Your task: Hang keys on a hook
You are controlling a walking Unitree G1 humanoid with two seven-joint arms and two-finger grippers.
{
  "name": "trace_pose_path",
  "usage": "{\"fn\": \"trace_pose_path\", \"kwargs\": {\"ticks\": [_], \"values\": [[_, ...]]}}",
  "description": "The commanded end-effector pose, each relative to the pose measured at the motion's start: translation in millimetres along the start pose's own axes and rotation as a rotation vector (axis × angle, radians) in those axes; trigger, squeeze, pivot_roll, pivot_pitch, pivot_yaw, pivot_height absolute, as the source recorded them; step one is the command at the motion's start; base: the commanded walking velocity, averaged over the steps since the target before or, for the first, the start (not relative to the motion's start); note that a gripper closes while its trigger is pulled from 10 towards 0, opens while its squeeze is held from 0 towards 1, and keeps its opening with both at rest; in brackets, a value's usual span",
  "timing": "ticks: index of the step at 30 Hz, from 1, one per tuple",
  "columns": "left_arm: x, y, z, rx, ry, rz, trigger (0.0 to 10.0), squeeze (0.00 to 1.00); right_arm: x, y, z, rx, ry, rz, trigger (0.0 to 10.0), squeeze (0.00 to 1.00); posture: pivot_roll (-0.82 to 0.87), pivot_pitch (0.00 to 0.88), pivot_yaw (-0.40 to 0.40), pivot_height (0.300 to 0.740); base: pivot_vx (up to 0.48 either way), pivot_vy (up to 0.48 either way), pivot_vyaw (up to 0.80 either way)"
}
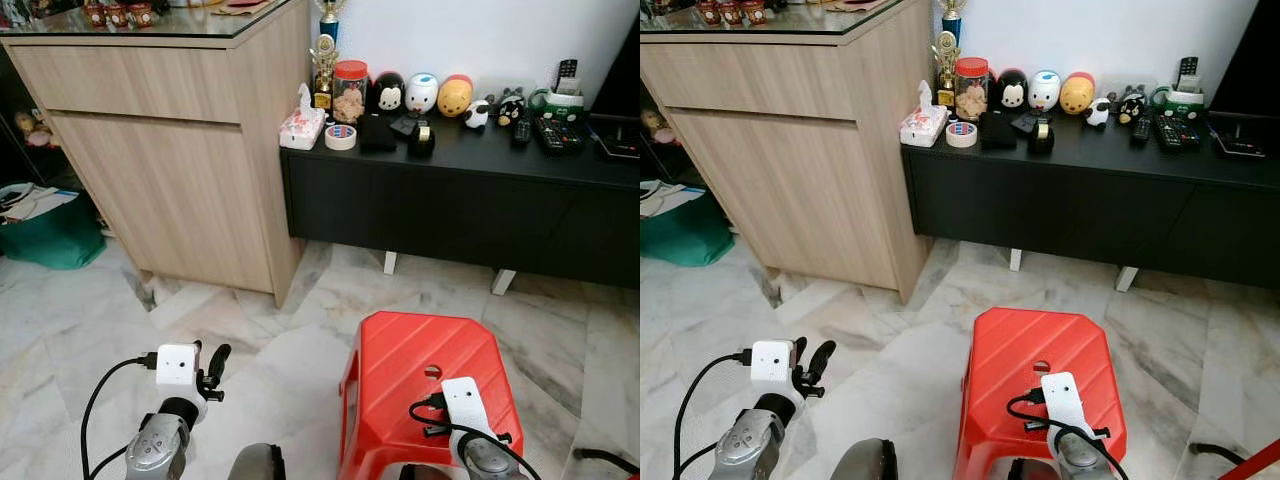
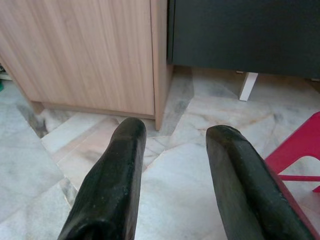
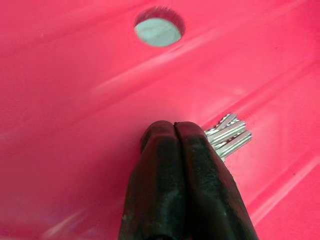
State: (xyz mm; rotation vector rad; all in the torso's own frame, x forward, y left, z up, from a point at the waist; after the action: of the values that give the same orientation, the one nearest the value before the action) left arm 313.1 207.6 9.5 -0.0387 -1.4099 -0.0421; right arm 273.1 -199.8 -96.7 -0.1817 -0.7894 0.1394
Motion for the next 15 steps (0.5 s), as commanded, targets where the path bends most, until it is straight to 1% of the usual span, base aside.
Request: {"fn": "trace_pose_path", "kwargs": {"ticks": [1, 2, 5, 8, 11, 13, 14, 15], "values": [[-4, 3.7, 0.0, 0.007, 0.02, -0.007, 10.0, 0.0, 2, -2.2, 0.3, -0.011, -0.018, -0.048, 0.0, 0.0, 0.06, 0.0, 0.01, 0.617, 0.0, 0.0, 0.0], [-4, 4.4, -0.6, 0.009, 0.022, -0.008, 10.0, 0.0, 7, -4.1, -0.1, -0.014, -0.042, -0.073, 0.0, 0.0, 0.06, 0.0, 0.011, 0.617, 0.0, 0.0, 0.0], [-4, 5.4, -1.9, 0.011, 0.025, -0.009, 10.0, 0.0, 12, -5.7, -0.1, -0.022, -0.07, -0.087, 0.0, 0.0, 0.05, 0.0, 0.012, 0.617, 0.0, 0.0, 0.0], [-4, 6.4, -3.4, 0.015, 0.029, -0.01, 10.0, 0.0, 19, -10.6, 0.5, -0.04, -0.114, -0.135, 0.0, 0.0, 0.05, 0.0, 0.011, 0.617, 0.0, 0.0, 0.0], [-4, 8.0, -4.9, 0.019, 0.031, -0.009, 10.0, 0.0, 25, -11.3, 0.9, -0.036, -0.145, -0.152, 0.0, 0.0, 0.05, 0.0, 0.012, 0.617, 0.0, 0.0, 0.0], [-5, 8.2, -5.6, 0.02, 0.034, -0.008, 10.0, 0.0, 25, -10.1, 0.9, -0.027, -0.144, -0.144, 0.0, 0.0, 0.03, 0.0, 0.014, 0.617, 0.0, 0.0, 0.0], [-5, 8.1, -6.0, 0.021, 0.037, -0.009, 10.0, 0.0, 24, -8.9, 0.9, -0.02, -0.138, -0.132, 1.3, 0.0, 0.03, 0.0, 0.014, 0.617, 0.0, 0.0, 0.0], [-7, 6.9, -6.7, 0.02, 0.044, -0.009, 10.0, 0.0, 19, -8.3, 1.0, -0.014, -0.116, -0.103, 10.0, 0.0, 0.02, 0.0, 0.013, 0.617, 0.0, 0.0, 0.0]]}}
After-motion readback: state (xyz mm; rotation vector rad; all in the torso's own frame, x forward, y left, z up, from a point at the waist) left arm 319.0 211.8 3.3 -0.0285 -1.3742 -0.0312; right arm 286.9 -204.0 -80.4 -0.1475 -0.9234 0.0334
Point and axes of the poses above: a point about 5 cm out from each wrist's last joint towards the gripper, its own z axis pointing back from the gripper into the wrist, its own x axis along the axis of the wrist's last joint, y = z × x, the point moved 6 cm from there along -z, pointing out of the wrist towards the gripper, and after that the axes turned 1 degree about z, right-handed, at the moved point
